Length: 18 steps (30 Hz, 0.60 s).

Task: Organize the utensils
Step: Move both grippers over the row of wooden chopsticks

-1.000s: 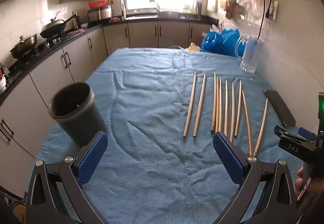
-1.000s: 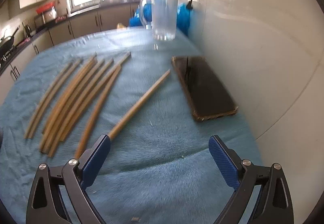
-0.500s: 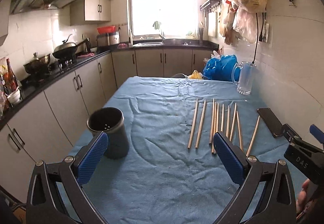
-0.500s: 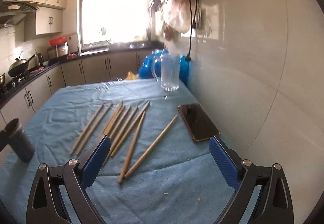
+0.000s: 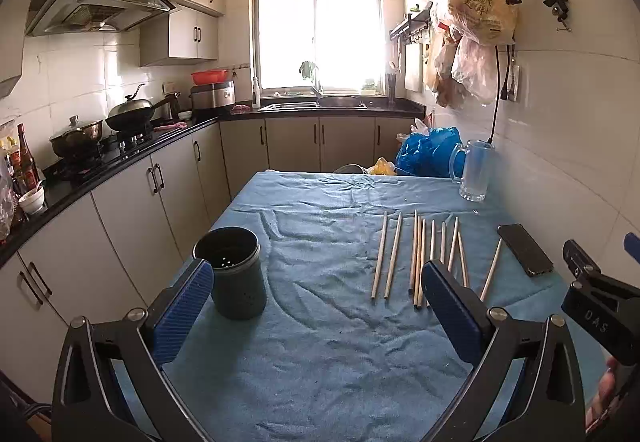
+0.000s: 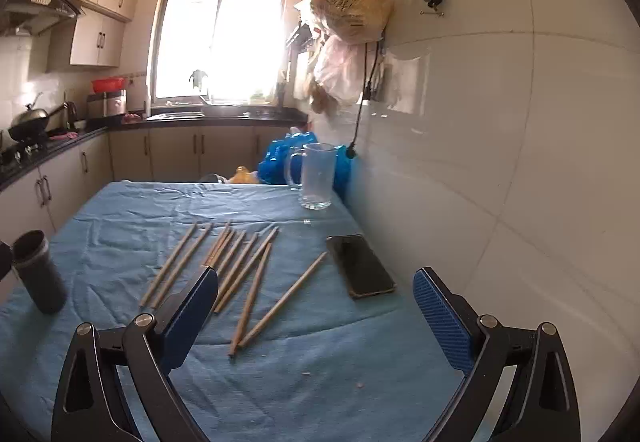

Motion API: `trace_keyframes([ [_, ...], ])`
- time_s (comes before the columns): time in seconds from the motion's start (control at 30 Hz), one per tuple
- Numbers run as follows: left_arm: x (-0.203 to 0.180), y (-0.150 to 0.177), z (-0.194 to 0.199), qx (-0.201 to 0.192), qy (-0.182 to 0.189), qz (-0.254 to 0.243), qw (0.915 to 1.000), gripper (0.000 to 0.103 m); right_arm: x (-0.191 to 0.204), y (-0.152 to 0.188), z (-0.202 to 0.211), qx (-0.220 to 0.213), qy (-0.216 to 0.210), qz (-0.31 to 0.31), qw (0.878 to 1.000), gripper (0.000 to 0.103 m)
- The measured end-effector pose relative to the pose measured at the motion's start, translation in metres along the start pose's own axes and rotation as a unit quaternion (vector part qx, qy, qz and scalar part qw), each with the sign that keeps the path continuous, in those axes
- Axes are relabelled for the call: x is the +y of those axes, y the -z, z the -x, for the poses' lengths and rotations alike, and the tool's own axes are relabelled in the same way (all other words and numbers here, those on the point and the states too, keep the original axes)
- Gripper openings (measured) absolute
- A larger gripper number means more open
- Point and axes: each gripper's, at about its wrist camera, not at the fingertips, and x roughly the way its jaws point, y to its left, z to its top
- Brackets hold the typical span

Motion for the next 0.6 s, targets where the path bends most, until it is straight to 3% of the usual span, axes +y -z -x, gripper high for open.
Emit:
trace_keyframes([
  [0.6, -0.003, -0.001, -0.025, 0.036, -0.004, -0.01, 0.9993, 0.103, 0.003, 0.0, -0.02, 0.024, 0.005, 0.015, 1.0, 0.1],
])
